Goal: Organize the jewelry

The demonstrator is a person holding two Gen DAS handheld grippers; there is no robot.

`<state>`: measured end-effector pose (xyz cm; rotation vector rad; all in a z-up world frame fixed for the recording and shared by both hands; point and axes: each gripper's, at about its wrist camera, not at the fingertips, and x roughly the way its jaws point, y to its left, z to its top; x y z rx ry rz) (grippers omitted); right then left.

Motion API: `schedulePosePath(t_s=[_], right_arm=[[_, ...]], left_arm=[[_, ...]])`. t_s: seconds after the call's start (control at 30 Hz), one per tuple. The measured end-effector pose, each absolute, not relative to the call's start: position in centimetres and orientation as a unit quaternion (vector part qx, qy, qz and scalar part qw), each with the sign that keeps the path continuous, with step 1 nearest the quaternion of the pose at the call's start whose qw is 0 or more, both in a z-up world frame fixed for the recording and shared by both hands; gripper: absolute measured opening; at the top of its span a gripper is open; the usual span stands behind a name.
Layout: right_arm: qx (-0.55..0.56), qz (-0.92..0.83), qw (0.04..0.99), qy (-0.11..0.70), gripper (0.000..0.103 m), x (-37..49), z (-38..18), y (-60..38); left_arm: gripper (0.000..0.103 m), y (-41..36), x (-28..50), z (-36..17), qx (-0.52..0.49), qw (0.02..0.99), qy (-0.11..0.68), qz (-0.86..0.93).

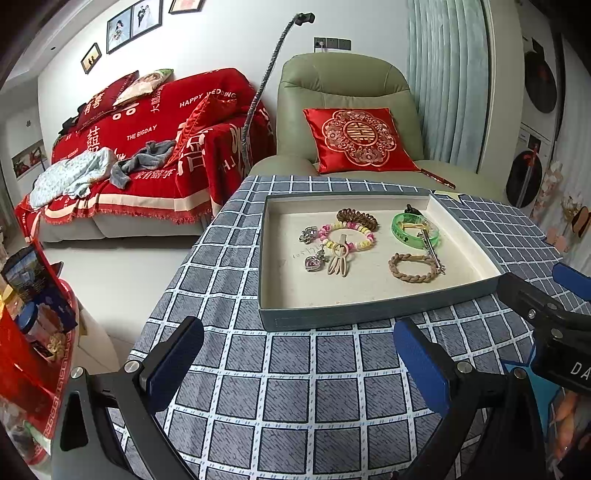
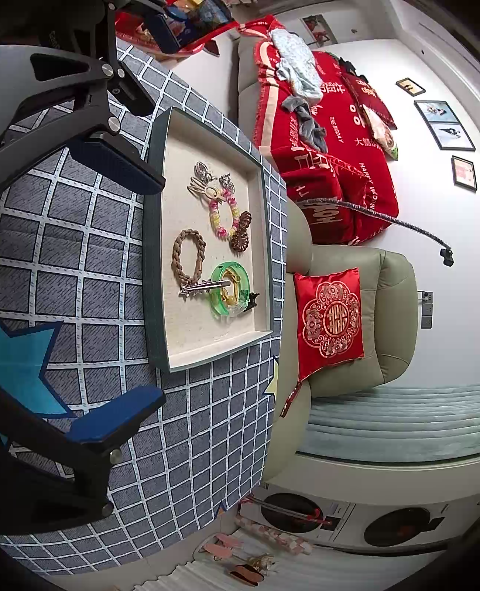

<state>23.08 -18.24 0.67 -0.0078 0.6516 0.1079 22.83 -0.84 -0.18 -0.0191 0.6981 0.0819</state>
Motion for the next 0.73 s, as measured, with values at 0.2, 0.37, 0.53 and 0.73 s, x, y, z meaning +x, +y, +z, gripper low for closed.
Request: schedulePosePath(t_s=[0.2, 0.37, 0.53, 0.73], right_arm=[[-0.004, 0.053, 0.946, 0.321, 0.103, 22.99, 0.93, -18.27], [-0.004, 0.053, 0.946, 0.321, 0.103, 22.98, 0.92, -18.25], [-0.004, 0.053, 0.946, 0.321, 0.103, 22.98, 0.98, -18.25], [-0.004, 0.054, 0.945, 0.321, 0.103, 22.95, 1.07, -18.21]], left_arm=[[0.103, -0.89, 22.79, -0.16, -0.008, 0.939, 0.342, 0.042], [0.103, -0.83, 22.7, -0.2, -0.005, 0.939, 0.341, 0.046], [0.103, -0.67, 22.61, -0.21, -0.005, 0.94, 0.339, 0.045], [0.103, -0.84, 22.64, -0.16, -0.002, 0.94, 0.34, 0.04]])
